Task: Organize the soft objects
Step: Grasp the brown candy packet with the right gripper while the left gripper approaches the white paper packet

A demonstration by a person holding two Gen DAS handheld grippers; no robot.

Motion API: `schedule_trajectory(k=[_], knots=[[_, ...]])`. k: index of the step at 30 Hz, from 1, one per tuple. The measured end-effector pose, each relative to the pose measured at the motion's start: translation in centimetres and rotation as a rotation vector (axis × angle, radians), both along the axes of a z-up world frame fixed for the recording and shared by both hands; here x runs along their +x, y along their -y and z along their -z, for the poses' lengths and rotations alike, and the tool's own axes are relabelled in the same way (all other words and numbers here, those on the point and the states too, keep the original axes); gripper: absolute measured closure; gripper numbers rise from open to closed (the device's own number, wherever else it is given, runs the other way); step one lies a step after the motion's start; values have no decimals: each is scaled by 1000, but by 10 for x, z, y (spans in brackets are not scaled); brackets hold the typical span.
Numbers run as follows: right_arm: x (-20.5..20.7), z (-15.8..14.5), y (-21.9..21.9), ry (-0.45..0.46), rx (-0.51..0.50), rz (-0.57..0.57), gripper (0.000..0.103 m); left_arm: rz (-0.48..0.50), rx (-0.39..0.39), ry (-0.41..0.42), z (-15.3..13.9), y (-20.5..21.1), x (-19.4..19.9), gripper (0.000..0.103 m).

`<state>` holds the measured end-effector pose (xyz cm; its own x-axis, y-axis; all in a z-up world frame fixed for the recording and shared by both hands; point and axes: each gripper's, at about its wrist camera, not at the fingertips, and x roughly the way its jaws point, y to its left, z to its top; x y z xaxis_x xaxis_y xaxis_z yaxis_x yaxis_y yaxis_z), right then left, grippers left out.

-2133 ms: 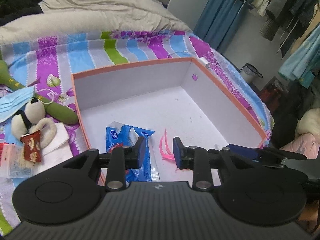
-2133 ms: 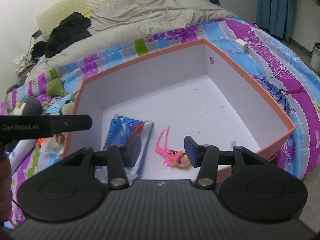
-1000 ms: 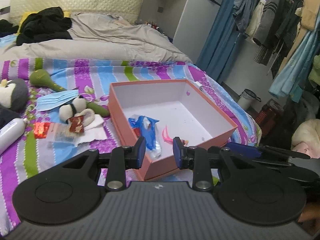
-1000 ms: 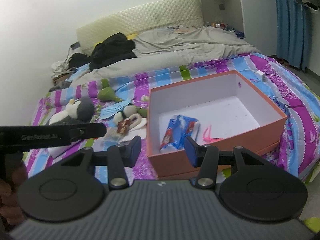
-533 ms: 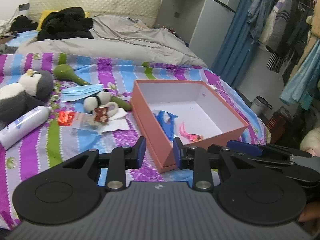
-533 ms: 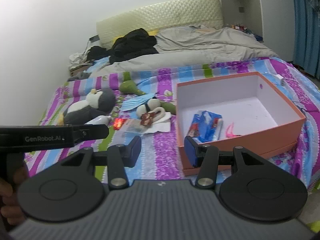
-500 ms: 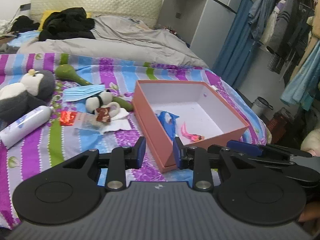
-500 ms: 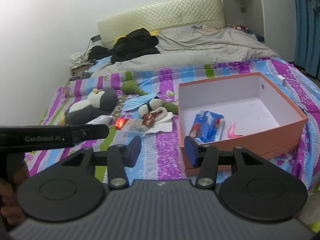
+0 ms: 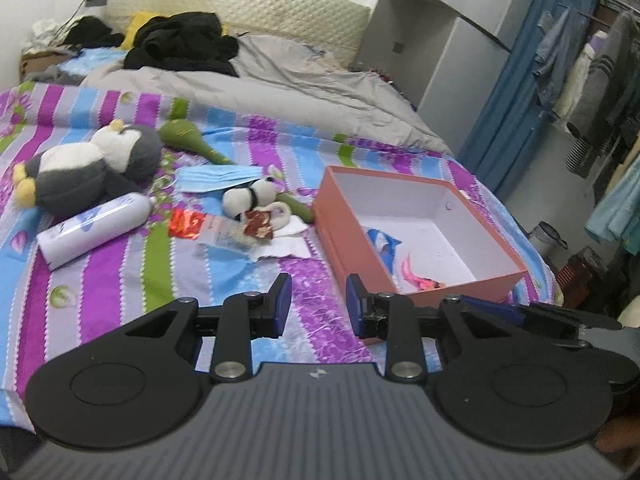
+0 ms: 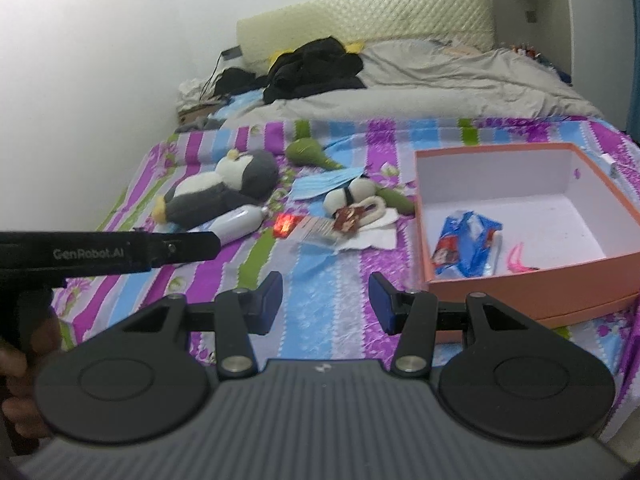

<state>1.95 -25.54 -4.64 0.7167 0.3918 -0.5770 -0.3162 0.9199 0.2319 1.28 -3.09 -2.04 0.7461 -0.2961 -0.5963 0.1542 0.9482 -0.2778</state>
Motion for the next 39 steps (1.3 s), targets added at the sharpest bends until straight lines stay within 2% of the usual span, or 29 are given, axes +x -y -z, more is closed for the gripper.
schedule_trajectory(k=[5, 10, 12, 20, 25, 30, 39], knots=[[12, 11, -16, -30, -4, -32, 52, -46, -20, -34, 12, -20, 3, 69], [33, 20, -29, -45, -20, -40, 52, -68, -26, -62, 26, -37, 24, 68], [44, 24, -33, -49, -23, -37, 52, -75, -18, -71, 31, -42, 37, 59], [104, 41, -47, -86, -25, -2, 52, -104, -28, -119, 61, -59, 102, 57], [148, 56, -53, -112, -19, 13, 52, -137, -51, -165, 89, -71, 148, 50], [188, 74, -60, -154, -5, 20, 52, -176, -127, -214, 125, -85, 188, 50], [251, 114, -74, -249, 26, 36, 52, -233, -303, -313, 192, -95, 238, 50]])
